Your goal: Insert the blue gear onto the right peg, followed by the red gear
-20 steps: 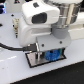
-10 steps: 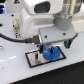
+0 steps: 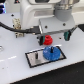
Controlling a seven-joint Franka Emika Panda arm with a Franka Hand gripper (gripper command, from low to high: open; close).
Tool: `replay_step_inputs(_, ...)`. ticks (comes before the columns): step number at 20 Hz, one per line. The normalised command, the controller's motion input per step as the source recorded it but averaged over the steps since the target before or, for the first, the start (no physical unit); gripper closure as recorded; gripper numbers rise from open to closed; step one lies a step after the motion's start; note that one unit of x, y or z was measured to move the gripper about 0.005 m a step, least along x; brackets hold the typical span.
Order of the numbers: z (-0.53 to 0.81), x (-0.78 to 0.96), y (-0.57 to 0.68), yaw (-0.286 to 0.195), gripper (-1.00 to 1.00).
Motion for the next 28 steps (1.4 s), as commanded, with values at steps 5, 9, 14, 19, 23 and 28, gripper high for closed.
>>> replay_step_inputs(5, -0.25, -0.42, 0.03, 0.000, -1.00)
replay_step_inputs(9, -0.27, -0.36, -0.02, 0.000, -1.00)
replay_step_inputs(14, -0.28, -0.34, -0.02, 0.000, -1.00)
replay_step_inputs(19, -0.29, -0.30, -0.01, 0.000, -1.00)
replay_step_inputs(23, -0.26, -0.23, -0.01, 0.000, -1.00)
replay_step_inputs(28, -0.17, -0.16, 0.00, 0.000, 1.00)
